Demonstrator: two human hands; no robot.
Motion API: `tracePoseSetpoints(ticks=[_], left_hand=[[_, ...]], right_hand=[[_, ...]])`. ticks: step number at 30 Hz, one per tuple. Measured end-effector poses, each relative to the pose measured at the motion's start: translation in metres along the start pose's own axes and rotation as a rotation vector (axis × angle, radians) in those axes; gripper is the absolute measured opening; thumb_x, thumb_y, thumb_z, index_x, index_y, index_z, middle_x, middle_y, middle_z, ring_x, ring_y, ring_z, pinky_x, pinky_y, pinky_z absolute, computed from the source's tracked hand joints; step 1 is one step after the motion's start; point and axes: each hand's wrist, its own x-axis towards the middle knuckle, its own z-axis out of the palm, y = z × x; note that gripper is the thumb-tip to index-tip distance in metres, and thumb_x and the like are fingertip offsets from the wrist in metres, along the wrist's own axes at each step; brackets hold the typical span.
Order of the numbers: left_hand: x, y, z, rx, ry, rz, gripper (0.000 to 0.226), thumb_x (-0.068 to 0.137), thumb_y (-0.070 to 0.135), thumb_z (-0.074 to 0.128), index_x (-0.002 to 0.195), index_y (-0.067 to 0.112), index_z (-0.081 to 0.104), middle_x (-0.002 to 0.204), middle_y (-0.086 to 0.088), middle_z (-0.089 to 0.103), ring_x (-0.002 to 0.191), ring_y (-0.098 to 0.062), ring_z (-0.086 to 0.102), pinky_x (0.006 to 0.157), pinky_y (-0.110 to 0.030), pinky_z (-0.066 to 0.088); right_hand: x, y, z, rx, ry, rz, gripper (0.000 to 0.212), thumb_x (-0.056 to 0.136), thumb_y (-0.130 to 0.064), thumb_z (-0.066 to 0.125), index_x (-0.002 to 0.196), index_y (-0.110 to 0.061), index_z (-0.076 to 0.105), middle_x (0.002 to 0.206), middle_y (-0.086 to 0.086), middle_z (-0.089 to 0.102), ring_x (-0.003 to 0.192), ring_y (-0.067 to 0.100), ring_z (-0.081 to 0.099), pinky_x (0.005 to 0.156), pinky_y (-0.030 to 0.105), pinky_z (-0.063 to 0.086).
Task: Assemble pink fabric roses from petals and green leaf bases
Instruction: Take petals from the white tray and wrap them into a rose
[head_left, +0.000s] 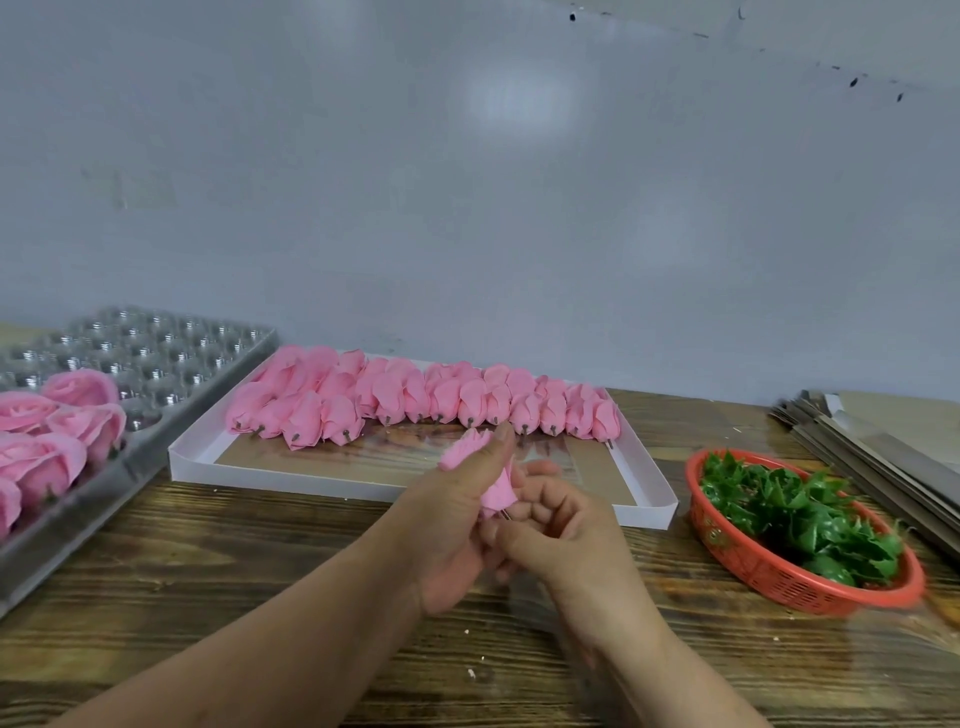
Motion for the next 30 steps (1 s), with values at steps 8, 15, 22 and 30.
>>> tracePoseSetpoints(ticks=[8, 15, 22, 30], left_hand=[[0.000, 0.003, 0.007, -0.282, 0.097, -0.031, 0.032, 0.070, 0.039, 0.063, 0.050, 0.013, 0.067, 0.085, -0.008, 0.074, 0.070, -0.021, 0.070, 0.080, -0.042, 0.056], [-0.005, -0.003, 0.017, -0.253, 0.138, -0.032, 0.046, 0.063, 0.049, 0.064, 0.088, 0.011, 0.068, 0.070, -0.007, 0.069, 0.059, -0.016, 0.067, 0.061, -0.029, 0.056], [-0.010, -0.006, 0.011, -0.166, -0.095, 0.022, 0.021, 0.072, 0.026, 0.071, 0.087, 0.013, 0.074, 0.083, -0.010, 0.068, 0.078, -0.019, 0.065, 0.074, -0.032, 0.054], [-0.006, -0.003, 0.002, 0.032, -0.037, 0.055, 0.040, 0.061, 0.037, 0.074, 0.089, 0.009, 0.078, 0.069, -0.010, 0.048, 0.044, -0.008, 0.037, 0.039, -0.019, 0.035]], right_hand=[[-0.004, 0.003, 0.008, -0.176, 0.223, -0.195, 0.032, 0.068, 0.010, 0.075, 0.077, -0.017, 0.062, 0.061, -0.003, 0.062, 0.058, 0.007, 0.054, 0.057, 0.019, 0.051], [-0.006, 0.012, 0.008, -0.622, 0.337, -0.478, 0.029, 0.067, -0.014, 0.071, 0.095, -0.017, 0.066, 0.089, -0.011, 0.066, 0.067, 0.013, 0.061, 0.063, 0.036, 0.054], [-0.002, -0.004, 0.005, -0.194, 0.222, -0.231, 0.009, 0.064, -0.010, 0.069, 0.072, -0.011, 0.068, 0.058, 0.003, 0.058, 0.056, 0.010, 0.050, 0.054, 0.023, 0.044], [0.002, -0.003, 0.001, 0.351, -0.020, 0.205, 0.015, 0.061, -0.007, 0.076, 0.065, -0.001, 0.062, 0.052, 0.007, 0.056, 0.042, 0.009, 0.050, 0.041, 0.018, 0.046]])
